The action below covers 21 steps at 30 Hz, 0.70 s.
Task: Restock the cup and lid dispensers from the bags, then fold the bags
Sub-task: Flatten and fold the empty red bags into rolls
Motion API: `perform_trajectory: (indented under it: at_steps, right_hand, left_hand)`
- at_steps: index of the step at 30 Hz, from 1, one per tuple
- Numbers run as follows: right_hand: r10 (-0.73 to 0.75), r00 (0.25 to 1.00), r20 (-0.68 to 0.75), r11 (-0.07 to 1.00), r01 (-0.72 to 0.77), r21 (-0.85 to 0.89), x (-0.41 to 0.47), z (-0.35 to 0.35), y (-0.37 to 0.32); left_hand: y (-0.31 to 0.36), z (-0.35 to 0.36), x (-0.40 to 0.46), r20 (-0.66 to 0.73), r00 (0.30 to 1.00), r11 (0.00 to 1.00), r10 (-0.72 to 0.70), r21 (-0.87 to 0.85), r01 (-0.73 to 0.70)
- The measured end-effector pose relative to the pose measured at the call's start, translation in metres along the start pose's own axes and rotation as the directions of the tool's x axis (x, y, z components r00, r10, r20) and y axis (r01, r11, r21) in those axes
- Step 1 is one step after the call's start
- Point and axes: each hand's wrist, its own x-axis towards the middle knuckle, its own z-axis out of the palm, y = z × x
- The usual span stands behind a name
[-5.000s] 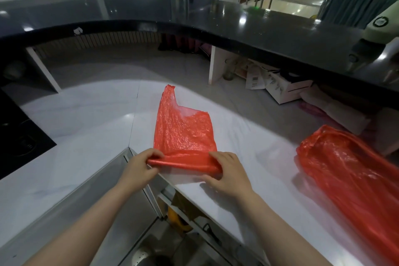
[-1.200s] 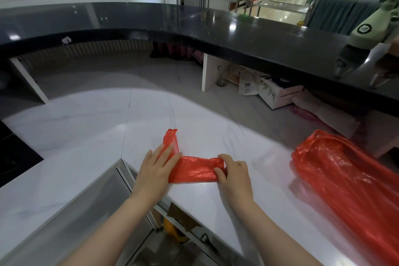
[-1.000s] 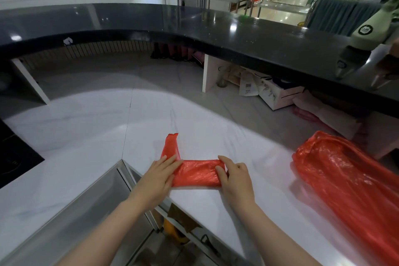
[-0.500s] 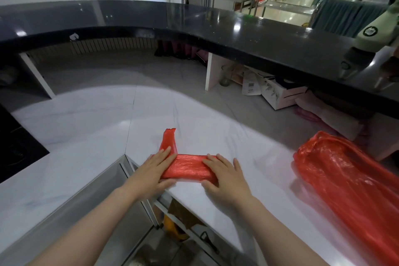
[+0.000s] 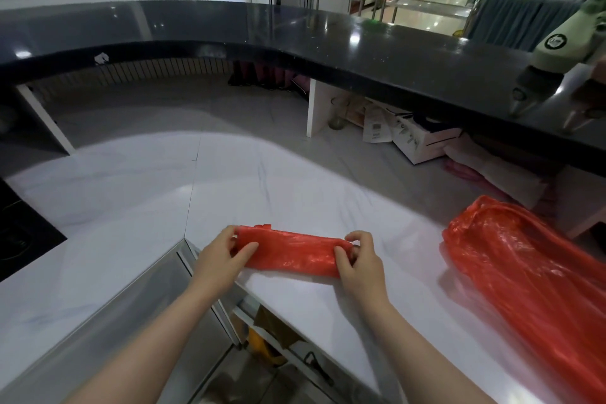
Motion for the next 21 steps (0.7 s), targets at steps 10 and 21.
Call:
perform_trajectory:
  at_steps: [10, 21]
  right_hand:
    - [-0.153, 0.988, -0.004, 0.897, 0.137, -0.42, -0.004, 0.008, -0.004]
    - [-0.079, 0.86, 0.503, 0.703, 0.406, -0.584, 0.011, 0.02, 0.003]
  left_hand:
    - [0.015, 0.029, 0.003, 0.115, 0.876, 0.637, 0.469, 0.643, -0.426]
    - [0.006, 0.036, 0.024, 0.484, 0.857, 0.656, 0.175, 0.592, -0.468]
